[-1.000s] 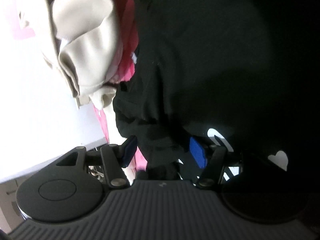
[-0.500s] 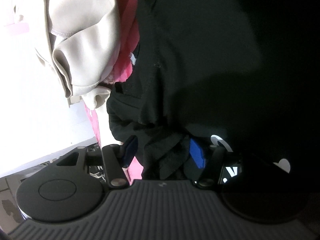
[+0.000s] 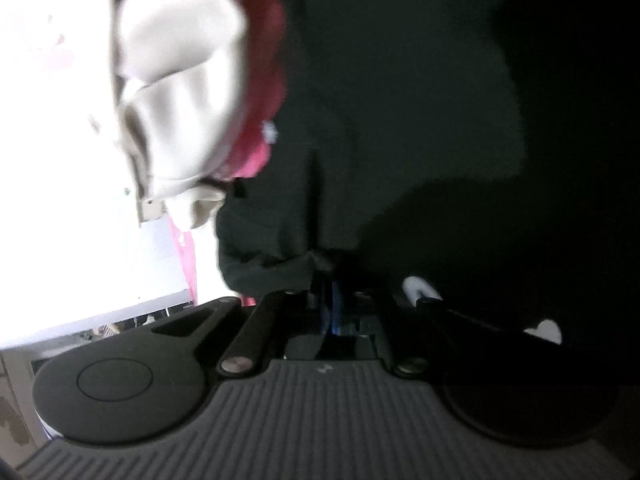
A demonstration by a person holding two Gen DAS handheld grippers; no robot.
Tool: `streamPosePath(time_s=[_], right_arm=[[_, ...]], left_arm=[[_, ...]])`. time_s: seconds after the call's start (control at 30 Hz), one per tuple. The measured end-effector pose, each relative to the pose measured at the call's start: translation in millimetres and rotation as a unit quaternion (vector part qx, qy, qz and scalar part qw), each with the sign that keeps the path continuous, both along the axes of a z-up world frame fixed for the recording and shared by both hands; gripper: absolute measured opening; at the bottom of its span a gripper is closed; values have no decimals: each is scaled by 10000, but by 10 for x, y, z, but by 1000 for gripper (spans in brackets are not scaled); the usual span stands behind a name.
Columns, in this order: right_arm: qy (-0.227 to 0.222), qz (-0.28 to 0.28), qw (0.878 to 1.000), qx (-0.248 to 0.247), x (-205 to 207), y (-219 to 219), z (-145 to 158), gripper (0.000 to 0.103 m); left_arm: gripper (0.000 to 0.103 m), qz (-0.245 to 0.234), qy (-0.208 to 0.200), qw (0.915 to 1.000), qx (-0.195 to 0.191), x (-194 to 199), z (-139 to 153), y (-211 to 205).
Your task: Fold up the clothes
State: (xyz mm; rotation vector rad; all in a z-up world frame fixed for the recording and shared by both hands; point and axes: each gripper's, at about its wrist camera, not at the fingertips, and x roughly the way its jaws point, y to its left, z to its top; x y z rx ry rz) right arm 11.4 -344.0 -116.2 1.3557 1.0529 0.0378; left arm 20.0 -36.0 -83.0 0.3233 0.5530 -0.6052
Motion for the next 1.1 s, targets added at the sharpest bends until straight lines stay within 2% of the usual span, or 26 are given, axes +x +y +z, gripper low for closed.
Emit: streamPosePath(time_s=[0.17,0.3,0.43,0.5,0.6,0.67,0.77,0.93,1.1], right_arm=[[-759,491,9959,-41,118,251,390,1],[-1179,949,9885,-81,412,674,590,1],[-1594,1403,9771,-120,706,1096,790,1],[-1825,1721,9676,-275,916,1401,842,1],[-1989,2141,9552,-481,1554,1862,1031,1],[-2053,2363,9474,-673,1675,2046,1062,1],[-2045,2599,9399,-850,1941,2225,795,1],[-2028,2845,9307,-1081,2257,2706,538,1],[-2067,3018,9229,-1203,2351,2866,392,1]], left_arm=[[3,662,28,9958,-633,80,271,397],[3,1307,233,9834,-1238,231,399,791],[3,2089,400,9616,-1732,365,407,1199],[3,2461,523,9476,-1969,420,381,1398],[3,3001,762,9248,-2210,507,290,1653],[3,3319,902,9089,-2356,548,237,1816],[3,3682,1006,8925,-2404,634,168,1983],[3,4136,1285,8693,-2382,748,22,2213],[3,4413,1318,8606,-2173,864,-103,2313]])
